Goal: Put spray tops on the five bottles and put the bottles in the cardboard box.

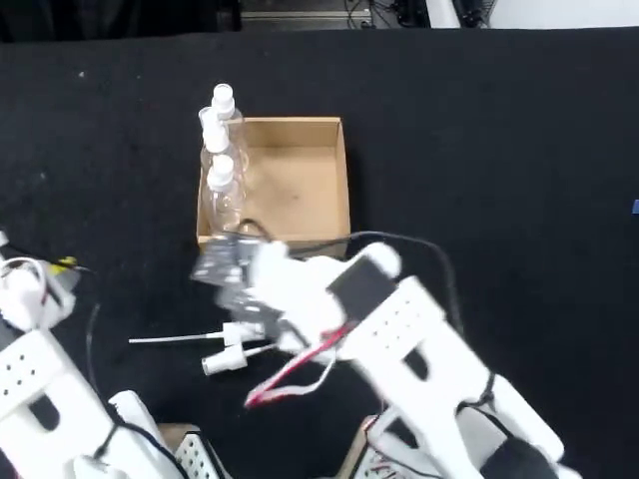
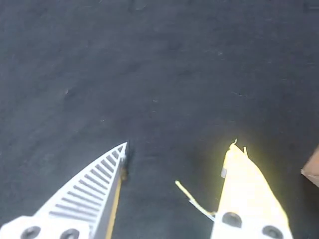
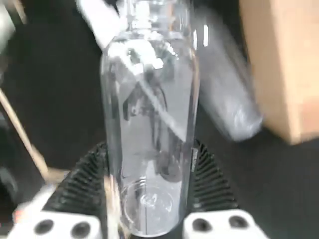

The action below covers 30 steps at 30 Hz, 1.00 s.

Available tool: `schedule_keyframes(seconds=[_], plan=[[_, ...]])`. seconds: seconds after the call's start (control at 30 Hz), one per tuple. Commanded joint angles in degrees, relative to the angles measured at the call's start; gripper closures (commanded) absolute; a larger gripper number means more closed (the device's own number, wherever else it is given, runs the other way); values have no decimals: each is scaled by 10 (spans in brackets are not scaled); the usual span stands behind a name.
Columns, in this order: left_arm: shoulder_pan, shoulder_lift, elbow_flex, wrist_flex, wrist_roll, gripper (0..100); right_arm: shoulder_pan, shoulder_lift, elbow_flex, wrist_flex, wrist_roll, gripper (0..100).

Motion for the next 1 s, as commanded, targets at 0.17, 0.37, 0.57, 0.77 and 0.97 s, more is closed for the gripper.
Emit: schedule_keyframes(seconds=[0.17,0.37,0.57,0.77,0.97], plan=[[-64,68,-53,11,1,722,-116,188,-100,-220,-236,977],[-105,69,-46,11,-1,722,-150,285,-120,-375,-409,973],[-156,69,-32,-11,-2,722,-161,331,-121,-491,-449,891],[-160,69,-18,-13,-2,722,-188,334,-121,-503,-444,698],[-160,69,-19,-13,-2,720,-188,309,-119,-479,-443,684]])
